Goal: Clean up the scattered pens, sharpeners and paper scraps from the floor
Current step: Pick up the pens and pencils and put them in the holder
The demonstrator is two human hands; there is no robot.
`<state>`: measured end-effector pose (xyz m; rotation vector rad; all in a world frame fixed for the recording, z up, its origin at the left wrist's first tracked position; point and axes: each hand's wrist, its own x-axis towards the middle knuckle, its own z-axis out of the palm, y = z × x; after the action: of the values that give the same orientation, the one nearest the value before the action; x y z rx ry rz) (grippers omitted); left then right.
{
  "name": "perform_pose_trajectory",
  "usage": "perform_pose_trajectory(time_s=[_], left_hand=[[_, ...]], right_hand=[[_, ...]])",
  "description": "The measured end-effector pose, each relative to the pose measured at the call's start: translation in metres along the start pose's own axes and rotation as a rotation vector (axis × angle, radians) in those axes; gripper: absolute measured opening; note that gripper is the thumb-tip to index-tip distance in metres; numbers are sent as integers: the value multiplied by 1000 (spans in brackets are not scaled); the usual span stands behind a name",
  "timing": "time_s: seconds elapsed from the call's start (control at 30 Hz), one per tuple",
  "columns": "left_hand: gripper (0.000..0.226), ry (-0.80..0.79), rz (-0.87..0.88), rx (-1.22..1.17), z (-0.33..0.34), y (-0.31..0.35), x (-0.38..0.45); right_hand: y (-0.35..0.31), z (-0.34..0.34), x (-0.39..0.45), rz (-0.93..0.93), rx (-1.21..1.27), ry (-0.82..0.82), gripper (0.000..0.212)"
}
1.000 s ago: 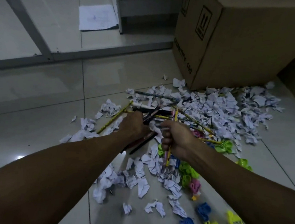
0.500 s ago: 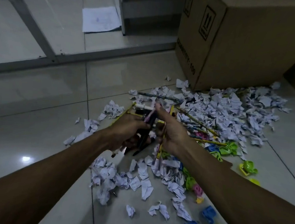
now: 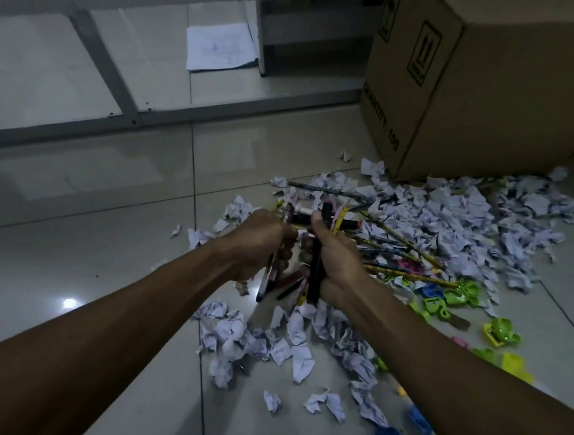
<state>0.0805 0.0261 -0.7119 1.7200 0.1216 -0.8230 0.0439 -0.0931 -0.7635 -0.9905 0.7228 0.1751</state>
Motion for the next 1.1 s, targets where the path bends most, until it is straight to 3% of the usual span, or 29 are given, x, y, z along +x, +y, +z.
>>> perform_pose_trajectory(time_s=[0.13,0.23,0.33,0.43,0.5,0.53,0.57,0.63,0.7,0.83,0.93,1.0,1.1], left_hand=[[20,-40,126,240,17,-2,-9],[32,-91,101,308,26,-2,-9],[27,-155,82,368,21,-2,-9],[21,9,208,405,19,-2,-15],[25,290,201,195,22,-3,-20],[29,358,89,11,23,-6,-18],[36,351,-73,-196,23,-8,-18],[55,175,-377,-557,21,-13,-16],[61,45,-458,-815,23,-18,-12],[45,58,-384,-901,34,-12,-11],[39,-51,-358,-943,40,-8,-12],[45,-54,-361,-957,43,-9,-12],[74,-47,-365,-972,42,-15,-10]], right_hand=[[5,13,2,74,15,-2,64],[8,15,10,112,35,60,53],[9,12,20,150,87,100,51],[0,3,29,123,220,164,56],[-13,-3,31,53,318,170,49],[-19,-5,30,11,369,161,45],[-24,-4,26,-28,410,146,40],[-31,4,17,-109,414,135,30],[-33,17,2,-190,356,137,25],[-22,32,-15,-275,251,99,21],[-11,40,-20,-315,187,163,15],[-11,39,-22,-334,177,180,17],[-15,34,-25,-331,192,172,20]])
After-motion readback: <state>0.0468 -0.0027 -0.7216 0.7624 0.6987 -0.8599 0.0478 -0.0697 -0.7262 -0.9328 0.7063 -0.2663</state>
